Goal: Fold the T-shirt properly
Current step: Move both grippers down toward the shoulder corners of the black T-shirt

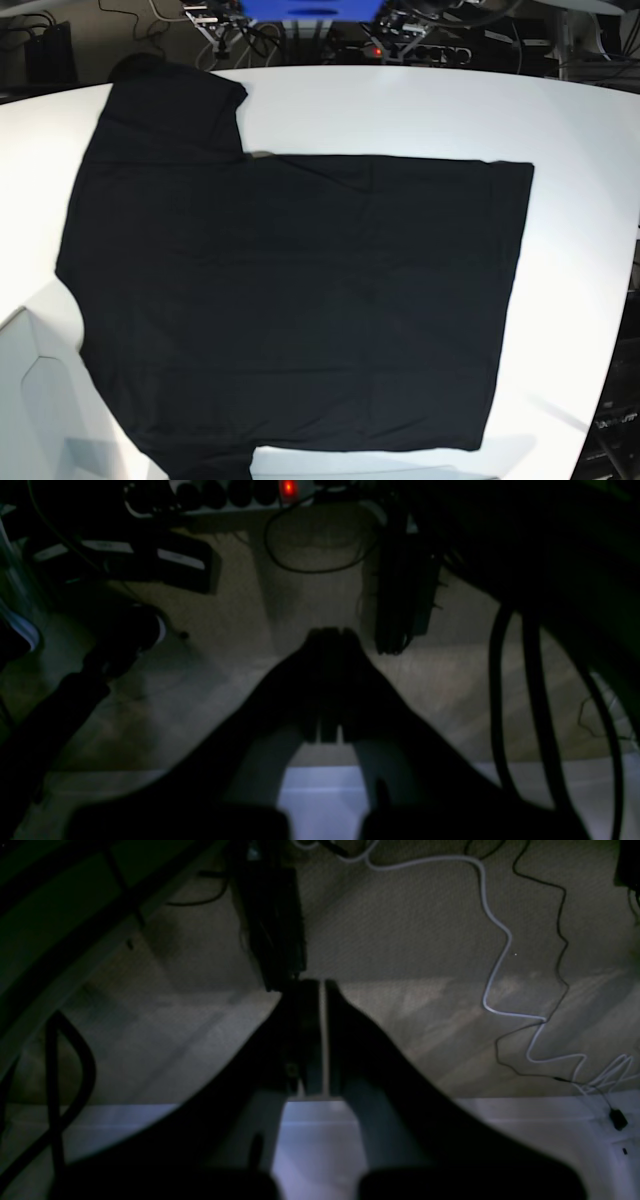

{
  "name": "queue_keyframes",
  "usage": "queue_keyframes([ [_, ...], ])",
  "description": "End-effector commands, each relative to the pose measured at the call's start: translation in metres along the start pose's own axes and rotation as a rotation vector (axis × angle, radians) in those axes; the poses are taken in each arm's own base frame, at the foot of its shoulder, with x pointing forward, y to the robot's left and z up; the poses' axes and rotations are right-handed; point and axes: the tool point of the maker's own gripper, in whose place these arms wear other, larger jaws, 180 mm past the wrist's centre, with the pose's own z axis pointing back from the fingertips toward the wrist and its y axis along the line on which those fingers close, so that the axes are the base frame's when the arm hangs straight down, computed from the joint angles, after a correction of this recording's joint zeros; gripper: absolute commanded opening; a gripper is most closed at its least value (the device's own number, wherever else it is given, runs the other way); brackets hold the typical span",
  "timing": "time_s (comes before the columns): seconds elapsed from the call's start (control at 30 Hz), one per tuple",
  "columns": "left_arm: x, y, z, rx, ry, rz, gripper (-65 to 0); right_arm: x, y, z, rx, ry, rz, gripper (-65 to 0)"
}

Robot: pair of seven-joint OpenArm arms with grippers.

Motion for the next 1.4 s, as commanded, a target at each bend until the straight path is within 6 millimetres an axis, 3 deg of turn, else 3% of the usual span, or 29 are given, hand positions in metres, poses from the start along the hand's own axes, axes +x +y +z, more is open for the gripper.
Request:
queue_keyframes([
  [0.0, -0.003, 0.001, 0.000, 0.005, 0.005, -0.003, -64.9, -0.008, 0.007, 0.000, 0.028, 0.015, 0.007, -65.0],
  [0.2, -0.005, 0.001, 0.000, 0.005, 0.008, -0.006, -64.9, -0.016, 0.007, 0.000, 0.027, 0.022, 0.006, -65.0],
  [0.97, -0.006, 0.002, 0.000, 0.005, 0.009, -0.008, -64.9, -0.016, 0.008, 0.000, 0.029, 0.021, 0.006, -65.0],
  [1.03, -0.020, 0.001, 0.001, 0.004, 0.023, -0.007, -64.9, -0.025, 0.007, 0.001, 0.028, 0.033, 0.005, -65.0],
  [1.17, -0.025, 0.016, 0.007, 0.024, -0.027, -0.004, -65.0, -0.028, 0.005, 0.005, 0.025, -0.015, 0.001, -65.0],
  [1.27, -0.021, 0.017, 0.018, 0.022, -0.102, -0.013, -65.0, -0.028, 0.003, 0.015, 0.023, -0.072, -0.004, -65.0],
  [1.37, -0.024, 0.035, 0.033, 0.046, -0.157, -0.037, -65.0, -0.035, 0.000, 0.029, 0.020, -0.096, -0.008, -65.0],
])
